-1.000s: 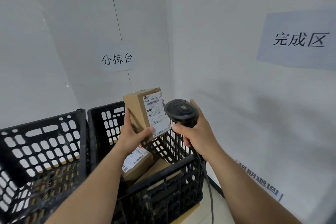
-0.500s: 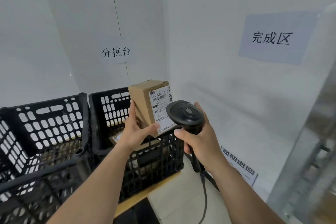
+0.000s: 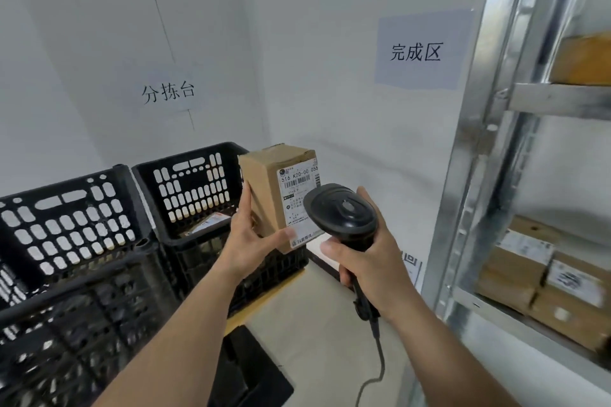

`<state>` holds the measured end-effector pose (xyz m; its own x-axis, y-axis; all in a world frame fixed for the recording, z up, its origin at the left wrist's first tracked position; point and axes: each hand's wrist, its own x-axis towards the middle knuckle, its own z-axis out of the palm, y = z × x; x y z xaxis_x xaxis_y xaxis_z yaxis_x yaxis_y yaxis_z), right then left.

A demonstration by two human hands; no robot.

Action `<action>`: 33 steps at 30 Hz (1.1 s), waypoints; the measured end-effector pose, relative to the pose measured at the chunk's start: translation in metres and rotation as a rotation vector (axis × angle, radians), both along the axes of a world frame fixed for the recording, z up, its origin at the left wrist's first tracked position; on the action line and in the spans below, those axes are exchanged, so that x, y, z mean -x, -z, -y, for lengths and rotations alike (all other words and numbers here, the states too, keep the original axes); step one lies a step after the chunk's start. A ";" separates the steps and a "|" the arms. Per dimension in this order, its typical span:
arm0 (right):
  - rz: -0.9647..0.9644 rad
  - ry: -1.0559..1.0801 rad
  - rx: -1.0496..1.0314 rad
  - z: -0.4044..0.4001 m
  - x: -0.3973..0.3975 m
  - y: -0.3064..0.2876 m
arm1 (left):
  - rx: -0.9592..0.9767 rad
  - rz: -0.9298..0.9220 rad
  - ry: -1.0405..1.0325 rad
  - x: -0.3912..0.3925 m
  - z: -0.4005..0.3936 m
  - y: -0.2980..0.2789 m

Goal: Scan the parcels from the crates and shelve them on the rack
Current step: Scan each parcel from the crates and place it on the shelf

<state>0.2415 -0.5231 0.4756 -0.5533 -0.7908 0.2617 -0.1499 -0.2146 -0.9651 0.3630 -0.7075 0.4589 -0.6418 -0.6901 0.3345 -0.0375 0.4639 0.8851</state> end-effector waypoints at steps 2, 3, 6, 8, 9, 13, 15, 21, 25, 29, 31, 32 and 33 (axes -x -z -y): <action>-0.009 0.037 -0.003 -0.015 -0.013 0.000 | -0.011 -0.007 0.048 -0.003 -0.010 0.000; -0.013 0.056 -0.006 -0.023 -0.021 0.001 | -0.009 -0.011 0.072 -0.006 -0.014 0.001; -0.022 0.104 -0.021 -0.042 -0.045 0.002 | -0.011 -0.019 0.127 -0.018 -0.025 0.006; -0.024 0.135 -0.026 -0.053 -0.060 0.002 | -0.016 -0.006 0.150 -0.025 -0.031 0.010; -0.020 0.152 -0.027 -0.058 -0.067 0.002 | -0.029 0.002 0.158 -0.028 -0.034 0.011; -0.005 0.214 -0.024 -0.080 -0.092 0.004 | -0.071 0.038 0.189 -0.040 -0.049 0.019; 0.002 0.239 -0.033 -0.090 -0.100 0.006 | -0.068 0.032 0.220 -0.044 -0.057 0.022; 0.018 0.298 -0.047 -0.110 -0.116 0.012 | -0.122 0.046 0.241 -0.051 -0.073 0.024; 0.024 0.326 -0.054 -0.117 -0.123 0.013 | -0.120 0.050 0.257 -0.052 -0.080 0.020; 0.040 0.361 -0.036 -0.122 -0.126 0.014 | -0.110 0.090 0.273 -0.048 -0.080 0.026; 0.031 0.381 -0.032 -0.127 -0.124 0.015 | -0.110 0.093 0.285 -0.044 -0.086 0.026; 0.023 0.391 -0.035 -0.129 -0.124 0.015 | -0.113 0.088 0.295 -0.042 -0.088 0.026; 0.017 0.403 -0.042 -0.132 -0.122 0.016 | -0.117 0.076 0.312 -0.040 -0.092 0.026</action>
<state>0.3639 -0.3914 0.4599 -0.8253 -0.5190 0.2225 -0.1984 -0.1024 -0.9748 0.4031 -0.6155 0.4333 -0.8479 -0.4877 0.2079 0.0223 0.3590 0.9331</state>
